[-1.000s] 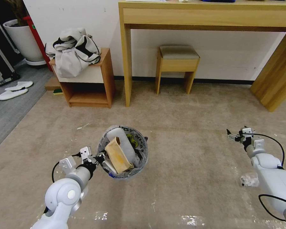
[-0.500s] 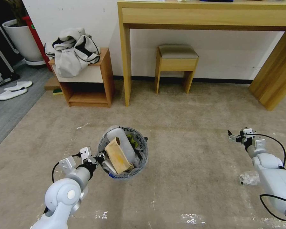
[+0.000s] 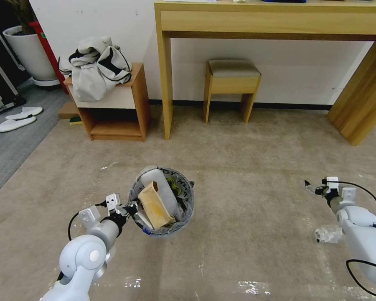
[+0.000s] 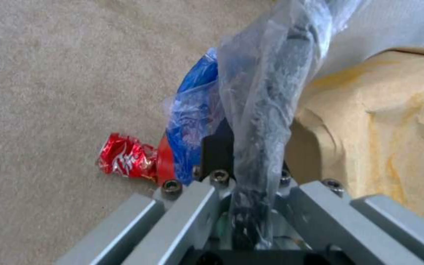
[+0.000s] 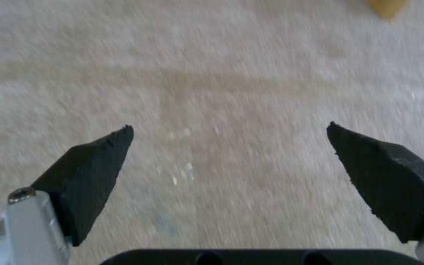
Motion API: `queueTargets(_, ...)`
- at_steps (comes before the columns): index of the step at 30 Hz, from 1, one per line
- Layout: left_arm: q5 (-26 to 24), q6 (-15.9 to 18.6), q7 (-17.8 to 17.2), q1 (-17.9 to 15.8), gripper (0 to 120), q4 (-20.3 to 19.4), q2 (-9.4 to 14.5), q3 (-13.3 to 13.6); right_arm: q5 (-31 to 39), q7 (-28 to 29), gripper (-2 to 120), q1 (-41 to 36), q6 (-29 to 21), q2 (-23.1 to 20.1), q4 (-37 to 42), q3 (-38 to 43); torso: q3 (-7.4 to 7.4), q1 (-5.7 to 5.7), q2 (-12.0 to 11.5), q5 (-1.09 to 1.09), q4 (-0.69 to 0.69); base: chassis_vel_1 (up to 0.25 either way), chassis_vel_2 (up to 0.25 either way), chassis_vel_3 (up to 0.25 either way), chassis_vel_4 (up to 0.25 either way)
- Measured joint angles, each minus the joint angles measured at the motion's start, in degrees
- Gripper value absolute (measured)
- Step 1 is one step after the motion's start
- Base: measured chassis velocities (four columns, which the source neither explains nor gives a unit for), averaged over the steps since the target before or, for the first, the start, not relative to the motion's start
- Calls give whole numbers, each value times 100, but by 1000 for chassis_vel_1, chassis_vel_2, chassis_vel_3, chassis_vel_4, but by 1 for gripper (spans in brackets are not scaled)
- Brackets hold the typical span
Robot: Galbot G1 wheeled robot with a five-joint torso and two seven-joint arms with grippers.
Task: Pick up the trash bin and place the garbage on the floor into it.
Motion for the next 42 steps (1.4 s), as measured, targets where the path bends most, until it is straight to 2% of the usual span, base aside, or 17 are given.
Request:
queueTargets(8, 51, -101, 150, -48, 0, 65, -14, 7, 169, 52, 100, -193, -470, -127, 38, -1, 0, 0, 0, 0, -1, 0, 0, 0, 0)
queueTargets(23, 59, -149, 232, -78, 0, 116, -9, 29, 250, 132, 100, -168, -849, -74, -1, -80, 0, 0, 0, 0, 2, 0, 0, 0, 0)
queueTargets(27, 60, -155, 268, -101, 0, 138, 11, 13, 406, 230, 100, -91, -1252, -116, -41, -110, 0, 0, 0, 0, 2, 0, 0, 0, 0)
queueTargets(31, 60, -178, 296, -122, 0, 157, 12, 11, 203, 136, 100, -90, -1236, -204, -95, -109, 0, 0, 0, 0, -2, 0, 0, 0, 0)
queueTargets(32, 60, -185, 321, -123, 0, 170, 12, 8, -128, 33, 100, -104, -1021, -250, -110, -80, 0, 0, 0, 1, -2, 0, 0, 0, 0)
queueTargets(33, 73, -200, 355, -123, 0, 195, 12, 7, -797, -224, 100, -135, -699, -354, -84, -13, 0, 0, 0, 1, 0, 0, 0, 0, 0)
queueTargets(34, 73, -200, 355, -123, 0, 195, 12, 7, -797, -224, 100, -135, -699, -354, -84, -13, 0, 0, 0, 1, 0, 0, 0, 0, 0)
queueTargets(35, 87, -211, 372, -124, 0, 216, 12, 7, -1227, -415, 100, -149, -533, -455, -25, 10, 0, 0, 0, 1, -1, 0, 0, 0, 0)
queueTargets(36, 87, -211, 372, -124, 0, 216, 12, 7, -1227, -415, 100, -149, -533, -455, -25, 10, 0, 0, 0, 1, -1, 0, 0, 0, 0)
queueTargets(38, 107, -220, 399, -141, 0, 252, 11, 15, -2345, -1044, 100, -55, 28, -654, -17, 89, 0, 0, 0, 1, 0, 0, 0, 0, 0)
queueTargets(39, 114, -223, 404, -156, 0, 260, 8, 22, -2828, -1549, 100, -3, 241, -803, 27, 102, 0, 0, 0, 2, 2, 0, 0, 0, 0)
queueTargets(40, 114, -223, 404, -156, 0, 260, 8, 22, -2828, -1549, 100, -3, 241, -803, 27, 102, 0, 0, 0, 2, 2, 0, 0, 0, 0)
queueTargets(42, 120, -225, 405, -176, 0, 260, -4, 46, -3917, -2519, 100, 139, 695, -1075, 75, 108, 0, 0, 0, -4, -1, 0, 0, 0, 0)
